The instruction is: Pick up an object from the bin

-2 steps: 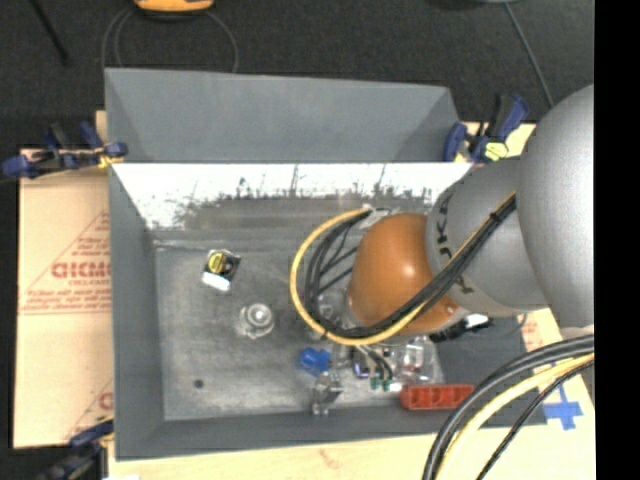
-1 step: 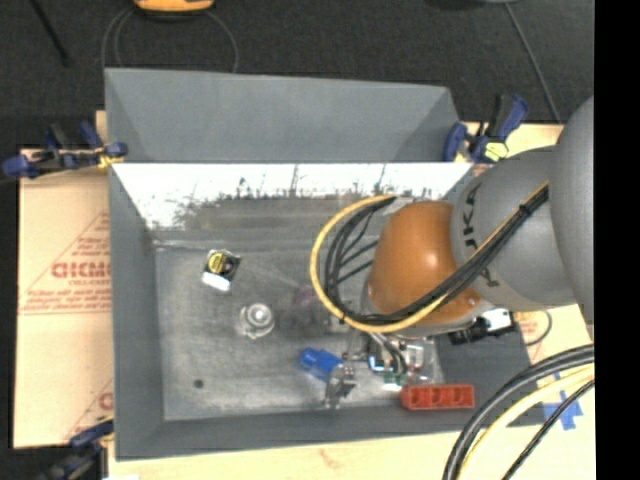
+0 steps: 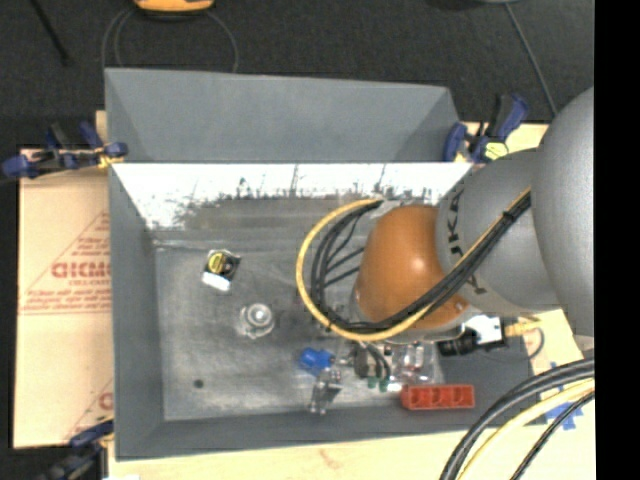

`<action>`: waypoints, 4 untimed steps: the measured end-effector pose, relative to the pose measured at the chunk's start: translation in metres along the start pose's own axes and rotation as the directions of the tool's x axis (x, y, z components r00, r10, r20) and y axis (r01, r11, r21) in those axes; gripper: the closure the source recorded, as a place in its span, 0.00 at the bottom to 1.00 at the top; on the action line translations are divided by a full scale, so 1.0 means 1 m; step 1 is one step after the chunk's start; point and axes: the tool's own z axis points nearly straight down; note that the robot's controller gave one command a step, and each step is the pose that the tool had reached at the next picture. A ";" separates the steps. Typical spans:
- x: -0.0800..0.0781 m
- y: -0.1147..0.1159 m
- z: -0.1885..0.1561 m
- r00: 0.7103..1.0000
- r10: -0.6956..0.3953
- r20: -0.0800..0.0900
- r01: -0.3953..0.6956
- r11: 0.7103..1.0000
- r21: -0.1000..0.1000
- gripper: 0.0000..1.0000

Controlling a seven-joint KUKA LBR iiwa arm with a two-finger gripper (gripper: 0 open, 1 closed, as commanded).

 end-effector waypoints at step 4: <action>-0.028 -0.007 -0.090 1.000 -0.008 0.012 0.008 1.000 -0.002 1.00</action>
Offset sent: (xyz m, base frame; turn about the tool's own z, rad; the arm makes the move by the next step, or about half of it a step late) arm 0.0166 -0.0109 -0.0343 -0.0047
